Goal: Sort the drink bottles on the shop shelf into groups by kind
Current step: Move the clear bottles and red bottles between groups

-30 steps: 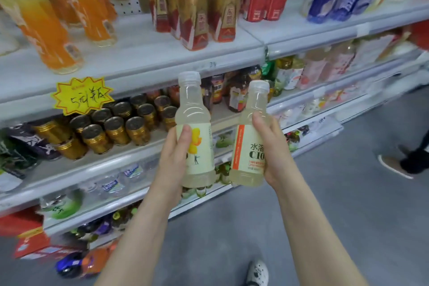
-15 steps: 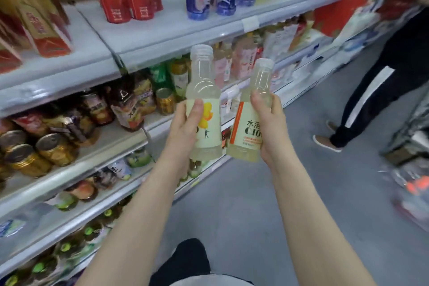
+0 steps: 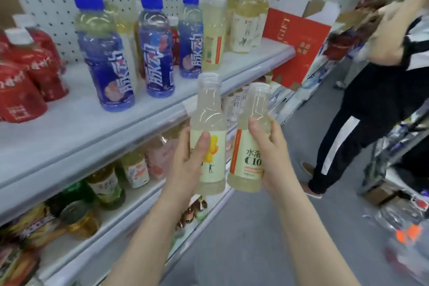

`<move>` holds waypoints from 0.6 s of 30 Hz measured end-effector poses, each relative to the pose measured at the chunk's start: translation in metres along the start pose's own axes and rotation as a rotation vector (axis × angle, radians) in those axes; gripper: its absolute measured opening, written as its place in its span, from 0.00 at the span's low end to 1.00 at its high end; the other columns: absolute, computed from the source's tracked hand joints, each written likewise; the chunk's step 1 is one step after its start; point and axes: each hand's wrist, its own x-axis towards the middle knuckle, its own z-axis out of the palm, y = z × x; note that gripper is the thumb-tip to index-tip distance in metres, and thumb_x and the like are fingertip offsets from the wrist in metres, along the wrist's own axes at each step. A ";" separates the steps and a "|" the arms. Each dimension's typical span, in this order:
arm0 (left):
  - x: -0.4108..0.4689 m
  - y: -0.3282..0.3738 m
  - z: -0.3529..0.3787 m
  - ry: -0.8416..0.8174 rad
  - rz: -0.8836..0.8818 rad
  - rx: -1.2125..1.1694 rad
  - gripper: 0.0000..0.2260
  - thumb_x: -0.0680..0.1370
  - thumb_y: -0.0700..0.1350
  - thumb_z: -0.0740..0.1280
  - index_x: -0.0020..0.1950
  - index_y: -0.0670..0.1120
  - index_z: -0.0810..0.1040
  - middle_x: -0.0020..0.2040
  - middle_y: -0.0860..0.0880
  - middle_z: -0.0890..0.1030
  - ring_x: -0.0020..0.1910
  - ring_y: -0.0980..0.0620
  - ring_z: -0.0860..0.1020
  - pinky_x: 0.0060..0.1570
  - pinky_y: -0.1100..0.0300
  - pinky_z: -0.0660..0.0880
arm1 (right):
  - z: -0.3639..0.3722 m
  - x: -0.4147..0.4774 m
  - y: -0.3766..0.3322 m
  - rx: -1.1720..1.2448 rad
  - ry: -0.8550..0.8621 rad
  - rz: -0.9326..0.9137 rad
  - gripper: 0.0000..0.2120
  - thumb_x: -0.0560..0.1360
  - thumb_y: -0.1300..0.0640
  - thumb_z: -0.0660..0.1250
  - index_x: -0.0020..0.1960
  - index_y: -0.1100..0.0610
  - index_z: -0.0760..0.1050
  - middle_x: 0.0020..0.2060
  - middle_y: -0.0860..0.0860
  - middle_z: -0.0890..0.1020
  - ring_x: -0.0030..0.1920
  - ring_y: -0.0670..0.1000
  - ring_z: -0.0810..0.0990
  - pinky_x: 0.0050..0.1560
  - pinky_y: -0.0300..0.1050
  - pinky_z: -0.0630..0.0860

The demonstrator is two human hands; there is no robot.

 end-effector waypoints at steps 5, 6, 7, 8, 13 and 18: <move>0.081 0.009 0.036 -0.034 0.071 0.028 0.16 0.73 0.56 0.71 0.57 0.54 0.75 0.46 0.56 0.85 0.43 0.57 0.84 0.40 0.63 0.79 | -0.015 0.089 -0.024 -0.024 0.026 -0.092 0.27 0.70 0.39 0.73 0.66 0.45 0.73 0.51 0.53 0.86 0.49 0.56 0.86 0.57 0.65 0.81; 0.093 0.010 0.040 -0.035 0.083 0.040 0.17 0.73 0.58 0.72 0.57 0.54 0.75 0.46 0.55 0.85 0.44 0.56 0.84 0.40 0.63 0.79 | -0.017 0.106 -0.027 -0.020 0.028 -0.106 0.28 0.70 0.39 0.73 0.67 0.45 0.73 0.52 0.53 0.85 0.50 0.55 0.86 0.58 0.64 0.81; 0.101 0.011 0.041 -0.034 0.096 0.049 0.18 0.71 0.59 0.73 0.57 0.55 0.76 0.47 0.54 0.85 0.45 0.55 0.84 0.41 0.62 0.79 | -0.019 0.120 -0.030 -0.013 0.026 -0.116 0.29 0.70 0.39 0.73 0.68 0.46 0.72 0.53 0.52 0.85 0.50 0.55 0.86 0.57 0.62 0.81; 0.113 0.010 0.043 -0.026 0.114 0.060 0.18 0.69 0.61 0.73 0.56 0.58 0.77 0.48 0.53 0.85 0.45 0.54 0.84 0.41 0.62 0.79 | -0.021 0.138 -0.034 0.007 0.014 -0.129 0.29 0.71 0.40 0.73 0.69 0.46 0.72 0.54 0.52 0.85 0.50 0.54 0.85 0.56 0.60 0.81; 0.166 0.004 0.057 0.112 0.190 0.070 0.17 0.63 0.68 0.71 0.49 0.66 0.78 0.44 0.56 0.84 0.41 0.58 0.82 0.37 0.65 0.77 | -0.020 0.230 -0.055 0.054 -0.127 -0.228 0.22 0.73 0.48 0.72 0.65 0.46 0.73 0.54 0.51 0.83 0.50 0.51 0.83 0.52 0.53 0.80; 0.214 -0.001 0.085 0.336 0.293 0.050 0.25 0.58 0.75 0.72 0.52 0.68 0.78 0.47 0.57 0.84 0.43 0.58 0.82 0.40 0.62 0.77 | 0.000 0.331 -0.078 -0.014 -0.322 -0.371 0.25 0.73 0.50 0.74 0.67 0.48 0.69 0.50 0.44 0.85 0.51 0.45 0.84 0.52 0.46 0.80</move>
